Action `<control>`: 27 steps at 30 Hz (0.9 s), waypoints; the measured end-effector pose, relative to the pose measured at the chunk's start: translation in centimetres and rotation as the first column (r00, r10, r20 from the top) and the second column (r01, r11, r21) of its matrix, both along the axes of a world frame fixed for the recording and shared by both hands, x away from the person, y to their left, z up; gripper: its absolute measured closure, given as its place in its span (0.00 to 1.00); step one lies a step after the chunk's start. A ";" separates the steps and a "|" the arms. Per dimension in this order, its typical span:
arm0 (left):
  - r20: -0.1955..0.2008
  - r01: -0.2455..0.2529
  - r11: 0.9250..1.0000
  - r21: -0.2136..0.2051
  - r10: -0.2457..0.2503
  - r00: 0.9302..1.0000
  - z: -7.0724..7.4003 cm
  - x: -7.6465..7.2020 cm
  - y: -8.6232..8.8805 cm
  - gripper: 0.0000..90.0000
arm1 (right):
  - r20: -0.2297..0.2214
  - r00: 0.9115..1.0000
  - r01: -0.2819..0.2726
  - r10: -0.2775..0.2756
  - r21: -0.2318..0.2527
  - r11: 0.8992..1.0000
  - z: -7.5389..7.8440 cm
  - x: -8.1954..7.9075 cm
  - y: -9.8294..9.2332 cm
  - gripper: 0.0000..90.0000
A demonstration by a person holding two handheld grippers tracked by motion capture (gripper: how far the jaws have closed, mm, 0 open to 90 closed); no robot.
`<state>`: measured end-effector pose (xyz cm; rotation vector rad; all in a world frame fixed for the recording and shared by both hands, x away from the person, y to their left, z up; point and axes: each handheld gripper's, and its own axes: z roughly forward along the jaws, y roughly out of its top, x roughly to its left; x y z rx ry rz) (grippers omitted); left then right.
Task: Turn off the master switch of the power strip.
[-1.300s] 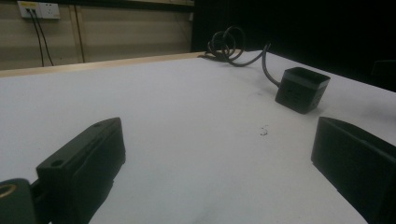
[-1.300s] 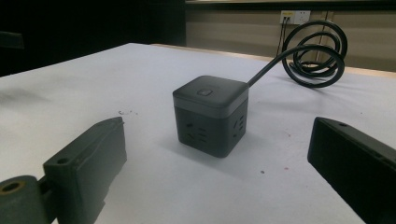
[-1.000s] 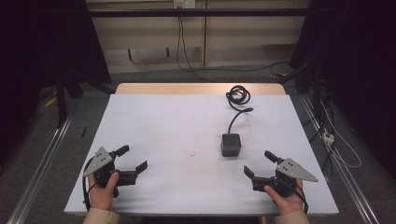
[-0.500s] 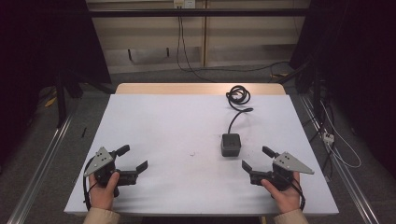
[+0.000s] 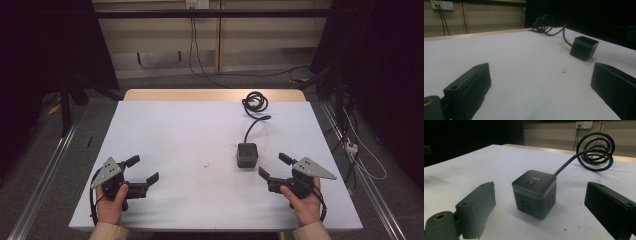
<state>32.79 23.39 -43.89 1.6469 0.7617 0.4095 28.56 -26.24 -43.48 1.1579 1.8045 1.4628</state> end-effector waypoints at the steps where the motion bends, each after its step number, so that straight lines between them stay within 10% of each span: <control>1: 0.000 0.000 1.000 0.000 0.000 1.000 0.0 0.0 0.0 0.03 | 0.001 1.000 0.001 -0.001 0.002 1.000 0.0 0.1 0.0 0.11; 27: -0.004 0.003 1.000 0.007 -0.003 1.000 -0.1 0.0 0.0 0.03 | 0.004 1.000 -0.014 0.014 -0.003 1.000 0.9 1.6 0.6 0.13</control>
